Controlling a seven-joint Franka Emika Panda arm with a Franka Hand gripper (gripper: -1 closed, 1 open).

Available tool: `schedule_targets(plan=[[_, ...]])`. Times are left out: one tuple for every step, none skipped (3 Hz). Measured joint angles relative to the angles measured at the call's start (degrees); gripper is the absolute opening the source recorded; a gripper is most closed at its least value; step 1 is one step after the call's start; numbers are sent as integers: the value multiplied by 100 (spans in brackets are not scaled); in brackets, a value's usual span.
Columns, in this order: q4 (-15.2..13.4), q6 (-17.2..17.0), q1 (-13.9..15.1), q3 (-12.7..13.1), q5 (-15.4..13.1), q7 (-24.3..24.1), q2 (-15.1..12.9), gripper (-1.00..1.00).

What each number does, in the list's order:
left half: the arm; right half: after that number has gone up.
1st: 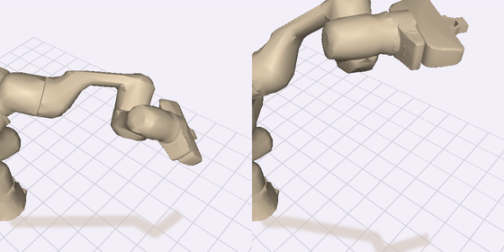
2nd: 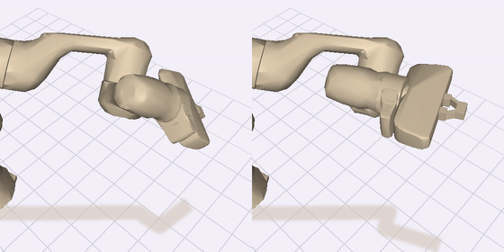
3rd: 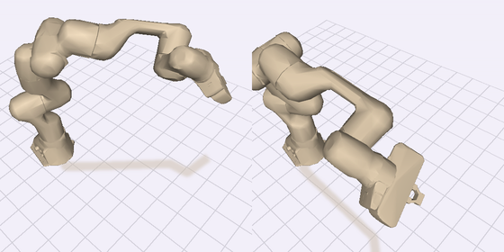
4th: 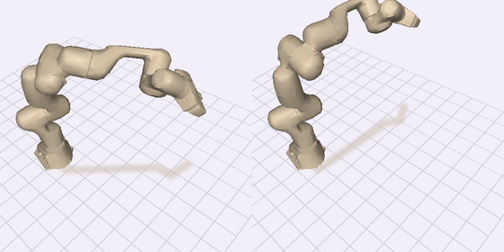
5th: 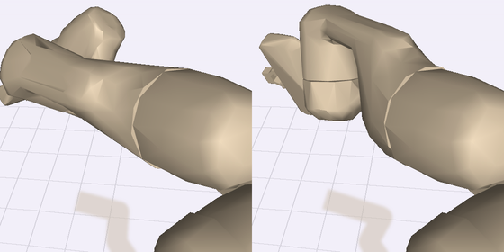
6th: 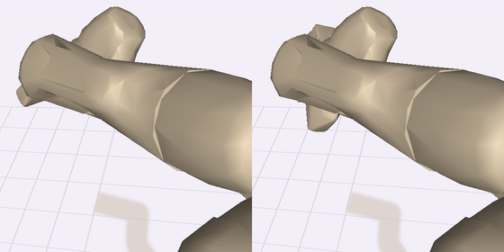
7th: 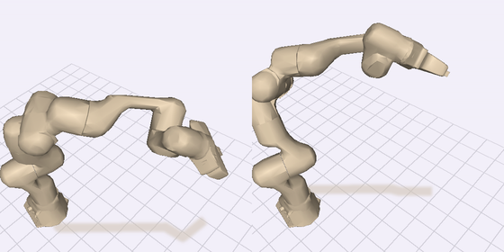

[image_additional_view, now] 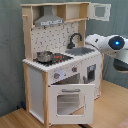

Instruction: Play with the kitchen

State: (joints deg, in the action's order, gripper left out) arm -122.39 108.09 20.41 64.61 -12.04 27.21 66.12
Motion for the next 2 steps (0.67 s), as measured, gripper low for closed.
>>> schedule_targets(plan=[[-255, -143, -51, -13, 367, 318, -173, 100], [-591, -159, -56, -13, 799, 701, -355, 100]])
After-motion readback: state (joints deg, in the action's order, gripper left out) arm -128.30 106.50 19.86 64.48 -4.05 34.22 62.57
